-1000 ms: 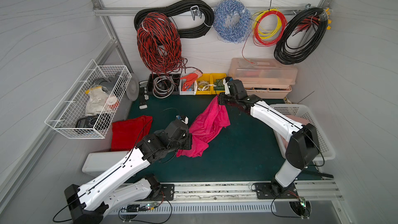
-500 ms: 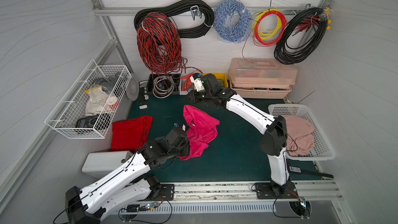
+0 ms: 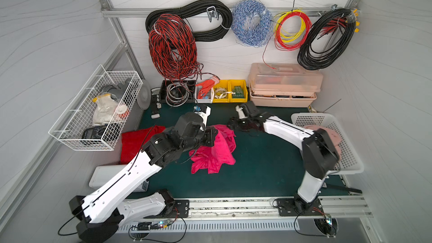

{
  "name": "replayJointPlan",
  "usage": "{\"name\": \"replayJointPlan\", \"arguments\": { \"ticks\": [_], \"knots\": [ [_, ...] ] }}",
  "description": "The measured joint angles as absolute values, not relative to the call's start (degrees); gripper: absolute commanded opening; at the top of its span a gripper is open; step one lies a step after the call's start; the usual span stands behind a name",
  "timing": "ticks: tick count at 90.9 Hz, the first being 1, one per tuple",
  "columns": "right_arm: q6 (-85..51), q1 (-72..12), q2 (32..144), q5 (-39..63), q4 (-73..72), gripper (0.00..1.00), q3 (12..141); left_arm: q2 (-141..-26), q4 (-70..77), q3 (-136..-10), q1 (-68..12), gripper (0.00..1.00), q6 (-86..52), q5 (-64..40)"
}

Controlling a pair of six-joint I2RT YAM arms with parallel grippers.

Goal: Fold and stack t-shirts
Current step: Flatten out the T-shirt at the center of the board.

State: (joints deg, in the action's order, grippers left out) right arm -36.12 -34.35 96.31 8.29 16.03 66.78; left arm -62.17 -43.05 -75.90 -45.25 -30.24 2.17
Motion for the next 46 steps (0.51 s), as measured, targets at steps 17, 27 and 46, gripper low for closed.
{"name": "replayJointPlan", "arguments": {
  "ticks": [17,27,46],
  "knots": [
    [-42.5,-34.1,84.2,8.8,7.3,0.74,50.8,-70.7,-45.7,-87.1,-41.6,0.0,-26.9,3.1],
    [-46.5,-36.2,85.8,11.2,1.1,0.71,46.4,-72.1,-46.6,-87.6,-40.3,0.0,-26.6,3.1],
    [-54.3,-40.6,91.6,13.1,-8.9,0.7,42.2,-73.9,-49.5,-92.5,-38.8,0.0,-26.3,3.1]
  ]
}}
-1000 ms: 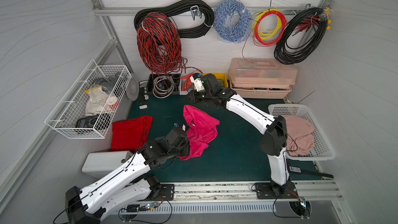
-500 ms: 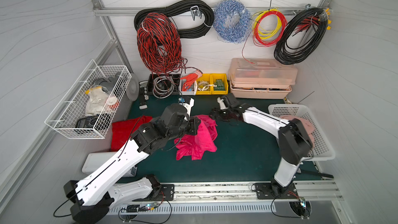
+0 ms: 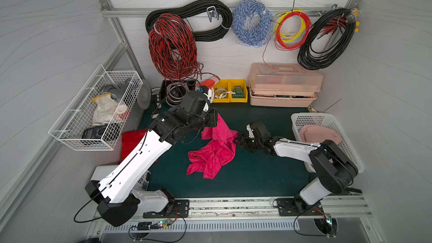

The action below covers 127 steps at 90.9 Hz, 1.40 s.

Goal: Fold and stack t-shirts
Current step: Flatten out the T-shirt at the center of the board.

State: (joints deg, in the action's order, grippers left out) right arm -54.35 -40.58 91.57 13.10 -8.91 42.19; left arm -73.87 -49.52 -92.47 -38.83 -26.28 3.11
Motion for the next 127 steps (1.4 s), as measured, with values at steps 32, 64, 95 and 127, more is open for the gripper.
{"name": "replayJointPlan", "arguments": {
  "ticks": [32,64,95,127],
  "knots": [
    [-57.4,-47.8,94.7,13.0,-12.0,0.32,44.7,-76.6,-50.9,-101.4,-36.0,0.0,-24.6,2.3],
    [-52.0,-44.4,92.7,9.9,-1.6,0.0,52.2,-76.0,-54.4,-109.7,-34.0,0.0,-22.5,-0.3],
    [-40.6,-31.5,103.2,9.5,16.5,0.23,96.5,-68.1,-58.0,-110.6,-34.0,0.0,-22.0,-2.4],
    [-37.6,-34.3,115.6,11.4,20.5,0.66,92.0,-66.6,-58.6,-108.2,-33.8,0.0,-21.8,-1.7]
  ]
}}
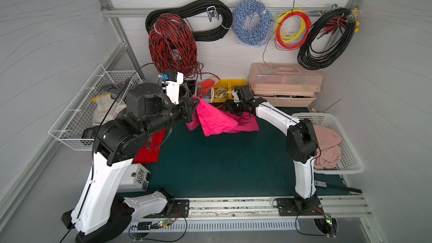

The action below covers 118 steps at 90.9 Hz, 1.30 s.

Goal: Fold and stack t-shirts
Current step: Flatten out the T-shirt at the center of the board.

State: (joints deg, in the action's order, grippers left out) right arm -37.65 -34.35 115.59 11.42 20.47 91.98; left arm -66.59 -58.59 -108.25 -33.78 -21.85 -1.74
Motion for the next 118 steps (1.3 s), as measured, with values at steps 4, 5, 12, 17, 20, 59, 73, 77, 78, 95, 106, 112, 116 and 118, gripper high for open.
{"name": "replayJointPlan", "arguments": {
  "ticks": [4,5,12,17,20,59,73,77,78,95,106,112,116,118],
  "knots": [
    [-37.7,-34.0,113.1,11.2,19.9,0.66,85.1,-65.9,-57.8,-105.1,-33.7,0.0,-21.9,-1.7],
    [-37.7,-33.8,112.3,11.2,19.8,0.66,82.9,-65.6,-57.6,-104.3,-33.7,0.0,-21.9,-1.7],
    [-38.0,-32.1,106.7,11.0,18.7,0.66,71.6,-63.0,-55.8,-95.3,-33.6,0.0,-22.9,-1.7],
    [-38.2,-30.2,102.5,11.0,17.2,0.66,64.5,-60.8,-54.5,-87.7,-33.5,0.0,-24.1,-1.6],
    [-38.4,-28.7,100.1,11.0,16.5,0.66,60.9,-59.3,-54.0,-83.0,-33.4,0.0,-24.9,-1.4],
    [-43.1,-12.2,92.6,19.8,-1.8,0.65,41.4,-44.8,-55.8,-68.7,-33.3,0.0,-33.1,12.2],
    [-44.2,-10.7,96.1,23.1,-8.4,0.59,41.8,-44.6,-59.4,-71.3,-33.3,0.0,-33.8,16.6],
    [-44.4,-10.7,97.8,23.6,-10.2,0.36,42.5,-44.6,-60.3,-71.3,-33.3,0.0,-34.3,17.5],
    [-44.8,-10.6,98.2,23.5,-10.6,0.3,42.7,-44.6,-60.6,-71.3,-33.3,0.0,-34.4,17.6],
    [-46.3,-10.3,102.6,25.5,-13.3,0.0,44.4,-44.6,-62.9,-70.3,-33.3,0.0,-35.8,20.2],
    [-46.0,-10.3,94.8,23.8,-6.3,0.0,41.0,-45.6,-63.6,-70.3,-33.2,0.0,-35.8,22.4],
    [-45.8,-10.9,87.8,22.8,-0.2,0.0,40.2,-46.1,-63.5,-70.2,-33.2,0.0,-35.8,23.7],
    [-45.4,-11.4,82.4,21.6,4.2,0.0,40.6,-46.2,-63.1,-70.0,-33.2,0.0,-35.7,24.4],
    [-45.3,-11.9,80.1,21.3,6.4,0.0,41.1,-46.2,-62.6,-69.6,-33.1,0.0,-35.7,24.8]
  ]
}}
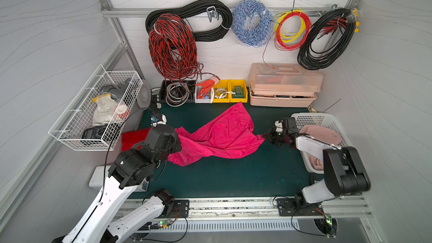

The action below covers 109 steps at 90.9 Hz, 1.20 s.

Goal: Fold and stack t-shirts
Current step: Flatten out the T-shirt at the center of the board.

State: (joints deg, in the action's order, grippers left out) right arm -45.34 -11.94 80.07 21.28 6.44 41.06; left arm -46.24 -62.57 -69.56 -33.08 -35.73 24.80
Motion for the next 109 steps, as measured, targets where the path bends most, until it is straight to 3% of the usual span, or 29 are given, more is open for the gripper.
{"name": "replayJointPlan", "arguments": {
  "ticks": [9,14,25,36,52,62,75,82,109],
  "knots": [
    [-45.2,-15.4,70.5,19.5,15.7,0.0,44.0,-46.1,-60.4,-67.0,-33.0,0.0,-35.5,25.5],
    [-45.4,-17.4,66.6,19.2,20.1,0.08,45.8,-46.1,-58.8,-65.4,-32.9,0.0,-35.3,25.6],
    [-45.7,-19.5,64.9,18.6,27.8,0.14,49.6,-46.6,-56.1,-62.0,-32.2,0.0,-35.2,25.8],
    [-45.7,-19.5,73.3,17.5,32.1,0.13,55.2,-47.5,-54.5,-58.2,-30.6,0.0,-35.8,26.2],
    [-45.6,-20.6,98.6,17.4,34.7,0.11,73.7,-47.4,-53.2,-54.3,-26.7,0.0,-36.1,26.2],
    [-45.3,-23.2,112.8,17.3,37.7,0.22,90.0,-47.7,-52.4,-53.3,-24.6,0.0,-36.1,26.0],
    [-43.4,-27.6,121.8,16.5,40.9,0.59,104.3,-48.4,-51.5,-51.5,-23.0,0.0,-36.1,25.3],
    [-43.2,-29.2,121.1,16.3,40.6,0.64,102.6,-48.6,-51.1,-50.8,-22.6,0.0,-36.1,24.4],
    [-43.5,-25.8,109.6,16.4,31.0,0.62,73.9,-49.2,-48.9,-48.4,-22.3,0.0,-36.2,20.8]
  ]
}}
